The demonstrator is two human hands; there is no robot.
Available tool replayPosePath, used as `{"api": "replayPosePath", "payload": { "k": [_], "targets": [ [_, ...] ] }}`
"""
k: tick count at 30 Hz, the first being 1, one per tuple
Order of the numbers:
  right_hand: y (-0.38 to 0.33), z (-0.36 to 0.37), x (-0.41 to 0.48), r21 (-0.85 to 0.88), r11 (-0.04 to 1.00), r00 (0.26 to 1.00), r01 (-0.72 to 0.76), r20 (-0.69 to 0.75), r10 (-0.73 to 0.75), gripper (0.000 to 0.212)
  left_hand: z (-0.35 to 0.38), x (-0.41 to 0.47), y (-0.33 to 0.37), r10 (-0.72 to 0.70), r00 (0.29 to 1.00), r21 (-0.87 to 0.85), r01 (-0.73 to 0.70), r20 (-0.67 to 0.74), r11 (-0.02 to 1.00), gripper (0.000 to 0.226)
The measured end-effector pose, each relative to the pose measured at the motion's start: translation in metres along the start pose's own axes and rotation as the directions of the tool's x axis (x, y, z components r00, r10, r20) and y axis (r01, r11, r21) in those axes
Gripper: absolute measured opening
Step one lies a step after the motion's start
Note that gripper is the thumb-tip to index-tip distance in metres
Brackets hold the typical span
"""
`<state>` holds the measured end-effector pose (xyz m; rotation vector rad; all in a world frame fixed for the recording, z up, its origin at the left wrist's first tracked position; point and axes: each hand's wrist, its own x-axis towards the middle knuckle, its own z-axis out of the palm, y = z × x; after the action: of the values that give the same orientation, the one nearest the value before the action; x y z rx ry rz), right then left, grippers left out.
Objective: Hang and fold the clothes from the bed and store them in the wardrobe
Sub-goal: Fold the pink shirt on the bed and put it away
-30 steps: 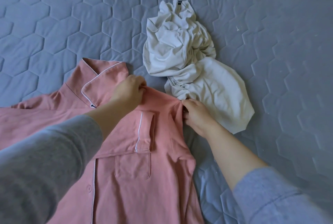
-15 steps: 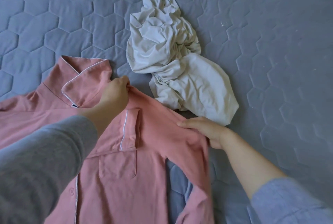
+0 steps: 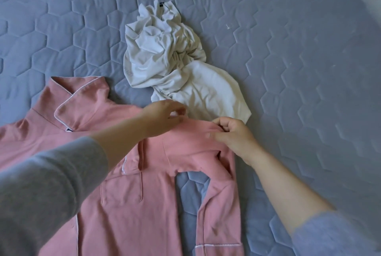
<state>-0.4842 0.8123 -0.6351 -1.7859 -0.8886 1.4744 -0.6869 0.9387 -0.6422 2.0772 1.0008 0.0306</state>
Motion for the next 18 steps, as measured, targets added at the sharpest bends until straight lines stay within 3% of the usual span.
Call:
{"api": "replayPosePath", "payload": {
  "k": [4, 6, 10, 12, 15, 18],
  "targets": [
    [-0.003, -0.016, -0.011, 0.064, 0.998, 1.000, -0.011, -0.009, 0.011, 0.012, 0.006, 0.007, 0.015, -0.094, 0.977, -0.007, 0.097, 0.189, 0.995, 0.024],
    [-0.003, -0.025, -0.017, 0.051, 0.997, 0.999, -0.051, 0.012, 0.051, 0.016, 0.003, 0.009, 0.022, -0.104, 0.986, 0.043, 0.099, 0.128, 0.994, 0.035],
    [0.005, -0.037, -0.034, -0.045, 0.973, 0.955, -0.225, 0.186, 0.229, 0.015, -0.003, 0.010, 0.030, -0.153, 0.988, 0.033, 0.154, -0.028, 0.988, 0.024],
    [0.012, -0.042, -0.040, 0.042, 0.959, 0.935, -0.280, 0.238, 0.262, 0.014, -0.002, 0.012, 0.033, -0.188, 0.981, 0.056, 0.191, -0.055, 0.980, 0.023],
    [0.024, -0.051, -0.046, 0.270, 0.917, 0.954, -0.294, 0.144, 0.264, 0.018, 0.010, 0.016, 0.042, -0.183, 0.982, 0.144, 0.187, -0.041, 0.972, 0.023],
    [0.029, -0.058, -0.049, 0.206, 0.947, 0.966, -0.248, -0.025, 0.258, 0.030, 0.025, 0.021, 0.050, -0.192, 0.976, 0.183, 0.208, -0.104, 0.961, 0.024]
  ]
}}
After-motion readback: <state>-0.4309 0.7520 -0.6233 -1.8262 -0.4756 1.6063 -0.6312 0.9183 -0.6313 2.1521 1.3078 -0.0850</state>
